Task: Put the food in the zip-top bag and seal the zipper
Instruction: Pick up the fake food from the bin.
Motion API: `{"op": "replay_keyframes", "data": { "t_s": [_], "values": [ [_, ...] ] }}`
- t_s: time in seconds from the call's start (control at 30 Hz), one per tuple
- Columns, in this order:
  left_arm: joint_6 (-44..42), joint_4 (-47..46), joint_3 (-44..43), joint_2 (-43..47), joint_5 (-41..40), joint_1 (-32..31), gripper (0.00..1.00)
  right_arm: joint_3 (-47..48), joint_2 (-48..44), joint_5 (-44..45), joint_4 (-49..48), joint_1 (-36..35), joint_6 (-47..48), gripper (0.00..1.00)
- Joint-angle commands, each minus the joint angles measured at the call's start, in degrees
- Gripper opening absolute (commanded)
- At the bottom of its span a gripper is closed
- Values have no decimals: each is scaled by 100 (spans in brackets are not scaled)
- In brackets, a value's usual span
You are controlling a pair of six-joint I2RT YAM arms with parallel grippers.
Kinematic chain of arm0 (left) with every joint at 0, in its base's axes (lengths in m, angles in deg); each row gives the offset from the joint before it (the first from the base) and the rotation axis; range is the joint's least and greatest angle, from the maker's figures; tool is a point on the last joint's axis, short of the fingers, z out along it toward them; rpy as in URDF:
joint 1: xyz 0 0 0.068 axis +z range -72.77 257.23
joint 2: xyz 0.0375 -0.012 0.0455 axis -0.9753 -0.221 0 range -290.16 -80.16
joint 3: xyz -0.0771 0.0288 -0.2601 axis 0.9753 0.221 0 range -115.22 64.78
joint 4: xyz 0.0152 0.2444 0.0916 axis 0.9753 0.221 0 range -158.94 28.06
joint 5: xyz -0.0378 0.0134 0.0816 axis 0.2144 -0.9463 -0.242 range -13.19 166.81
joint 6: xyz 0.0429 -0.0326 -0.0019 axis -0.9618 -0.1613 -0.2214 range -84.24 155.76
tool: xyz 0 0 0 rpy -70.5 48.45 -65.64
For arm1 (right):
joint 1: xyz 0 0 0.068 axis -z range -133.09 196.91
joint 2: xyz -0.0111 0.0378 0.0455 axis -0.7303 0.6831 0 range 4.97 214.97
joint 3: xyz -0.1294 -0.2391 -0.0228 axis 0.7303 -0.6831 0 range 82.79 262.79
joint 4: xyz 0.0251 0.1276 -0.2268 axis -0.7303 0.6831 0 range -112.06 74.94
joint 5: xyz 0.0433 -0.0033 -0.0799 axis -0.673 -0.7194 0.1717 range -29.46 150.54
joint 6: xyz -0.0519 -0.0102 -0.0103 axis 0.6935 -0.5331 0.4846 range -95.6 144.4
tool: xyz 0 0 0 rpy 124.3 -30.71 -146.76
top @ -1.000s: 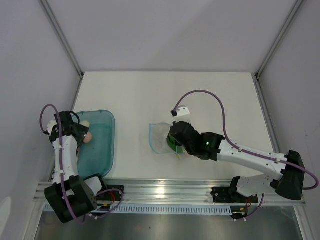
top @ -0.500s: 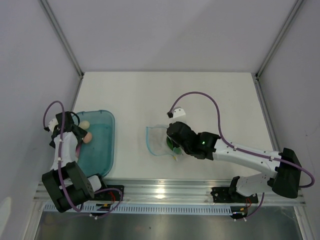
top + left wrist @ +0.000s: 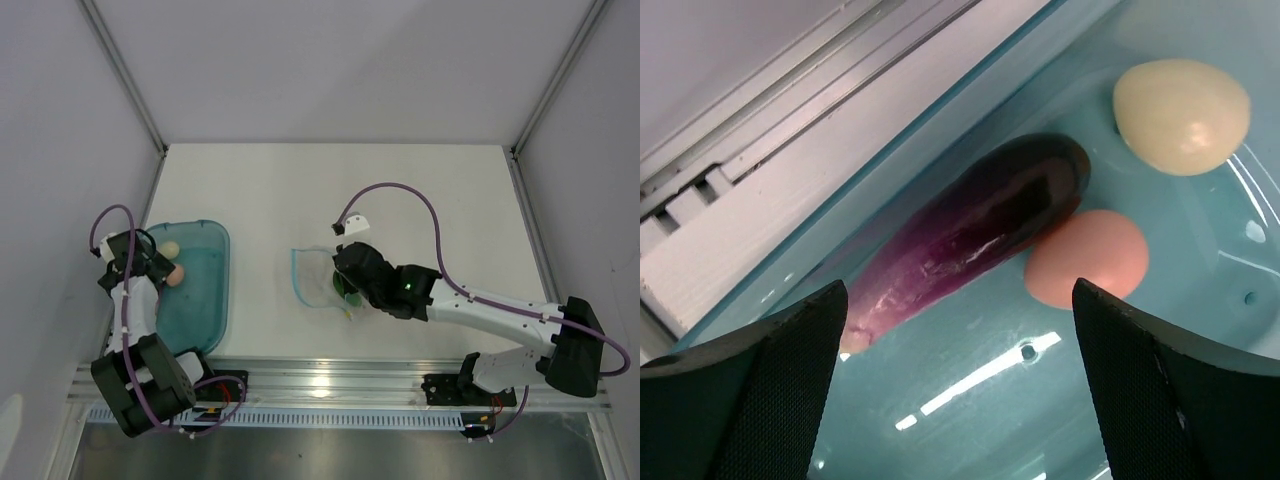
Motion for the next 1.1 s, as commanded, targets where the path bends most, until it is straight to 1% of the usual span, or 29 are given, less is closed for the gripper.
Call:
{"op": "replay_keyframes", "data": {
  "t_s": [0.0,0.1,0.13,0.2,0.23,0.3,0.33,0.37,0.43,0.47,0.53,0.63,0.73,0.77,0.8,0.87,0.93,1.07],
  "values": [
    [-410,-487,152,167,223,95,94,-59,-207,-5,-326,26,166,0],
    [-665,-733,283,290,478,104,94,-121,-260,-58,-414,26,193,0],
    [-718,-803,302,317,713,148,93,-138,-278,-84,-493,26,219,0],
    [-937,-848,328,361,917,200,92,-138,-286,-180,-537,26,228,0],
    [-1199,-848,241,378,1118,218,90,-138,-286,-242,-564,35,245,0],
    [-1534,-761,118,317,1181,218,89,-165,-321,-286,-616,35,281,0],
    [-1710,-691,-109,186,1173,218,89,-191,-348,-304,-643,44,298,0],
    [-2077,-577,-189,98,938,218,89,-217,-365,-321,-704,61,342,0],
    [-2509,-392,-313,-69,857,218,89,-323,-409,-479,-801,131,395,0],
    [-2520,-356,-322,-87,796,218,89,-349,-410,-567,-888,236,412,0],
    [-2555,-549,-217,35,1162,218,88,-437,-401,-830,-959,325,456,0],
    [-2511,-593,-138,150,1331,218,87,-525,-357,-989,-1082,448,509,0],
    [-2433,-383,-269,1,1340,218,84,-621,-331,-1094,-1161,510,544,0],
    [-2363,-330,-278,-52,1444,218,83,-639,-322,-1112,-1179,527,544,0],
    [-2345,-260,-374,-139,1741,218,81,-648,-322,-1130,-1214,545,536,0],
    [-2143,-119,-471,-210,1980,218,78,-657,-313,-1174,-1232,554,553,0],
    [-2133,-110,-472,-228,2209,210,77,-657,-330,-1174,-1232,571,562,0],
    [-2291,-180,-428,-281,2254,210,77,-631,-383,-1174,-1188,589,588,0]
  ]
}}
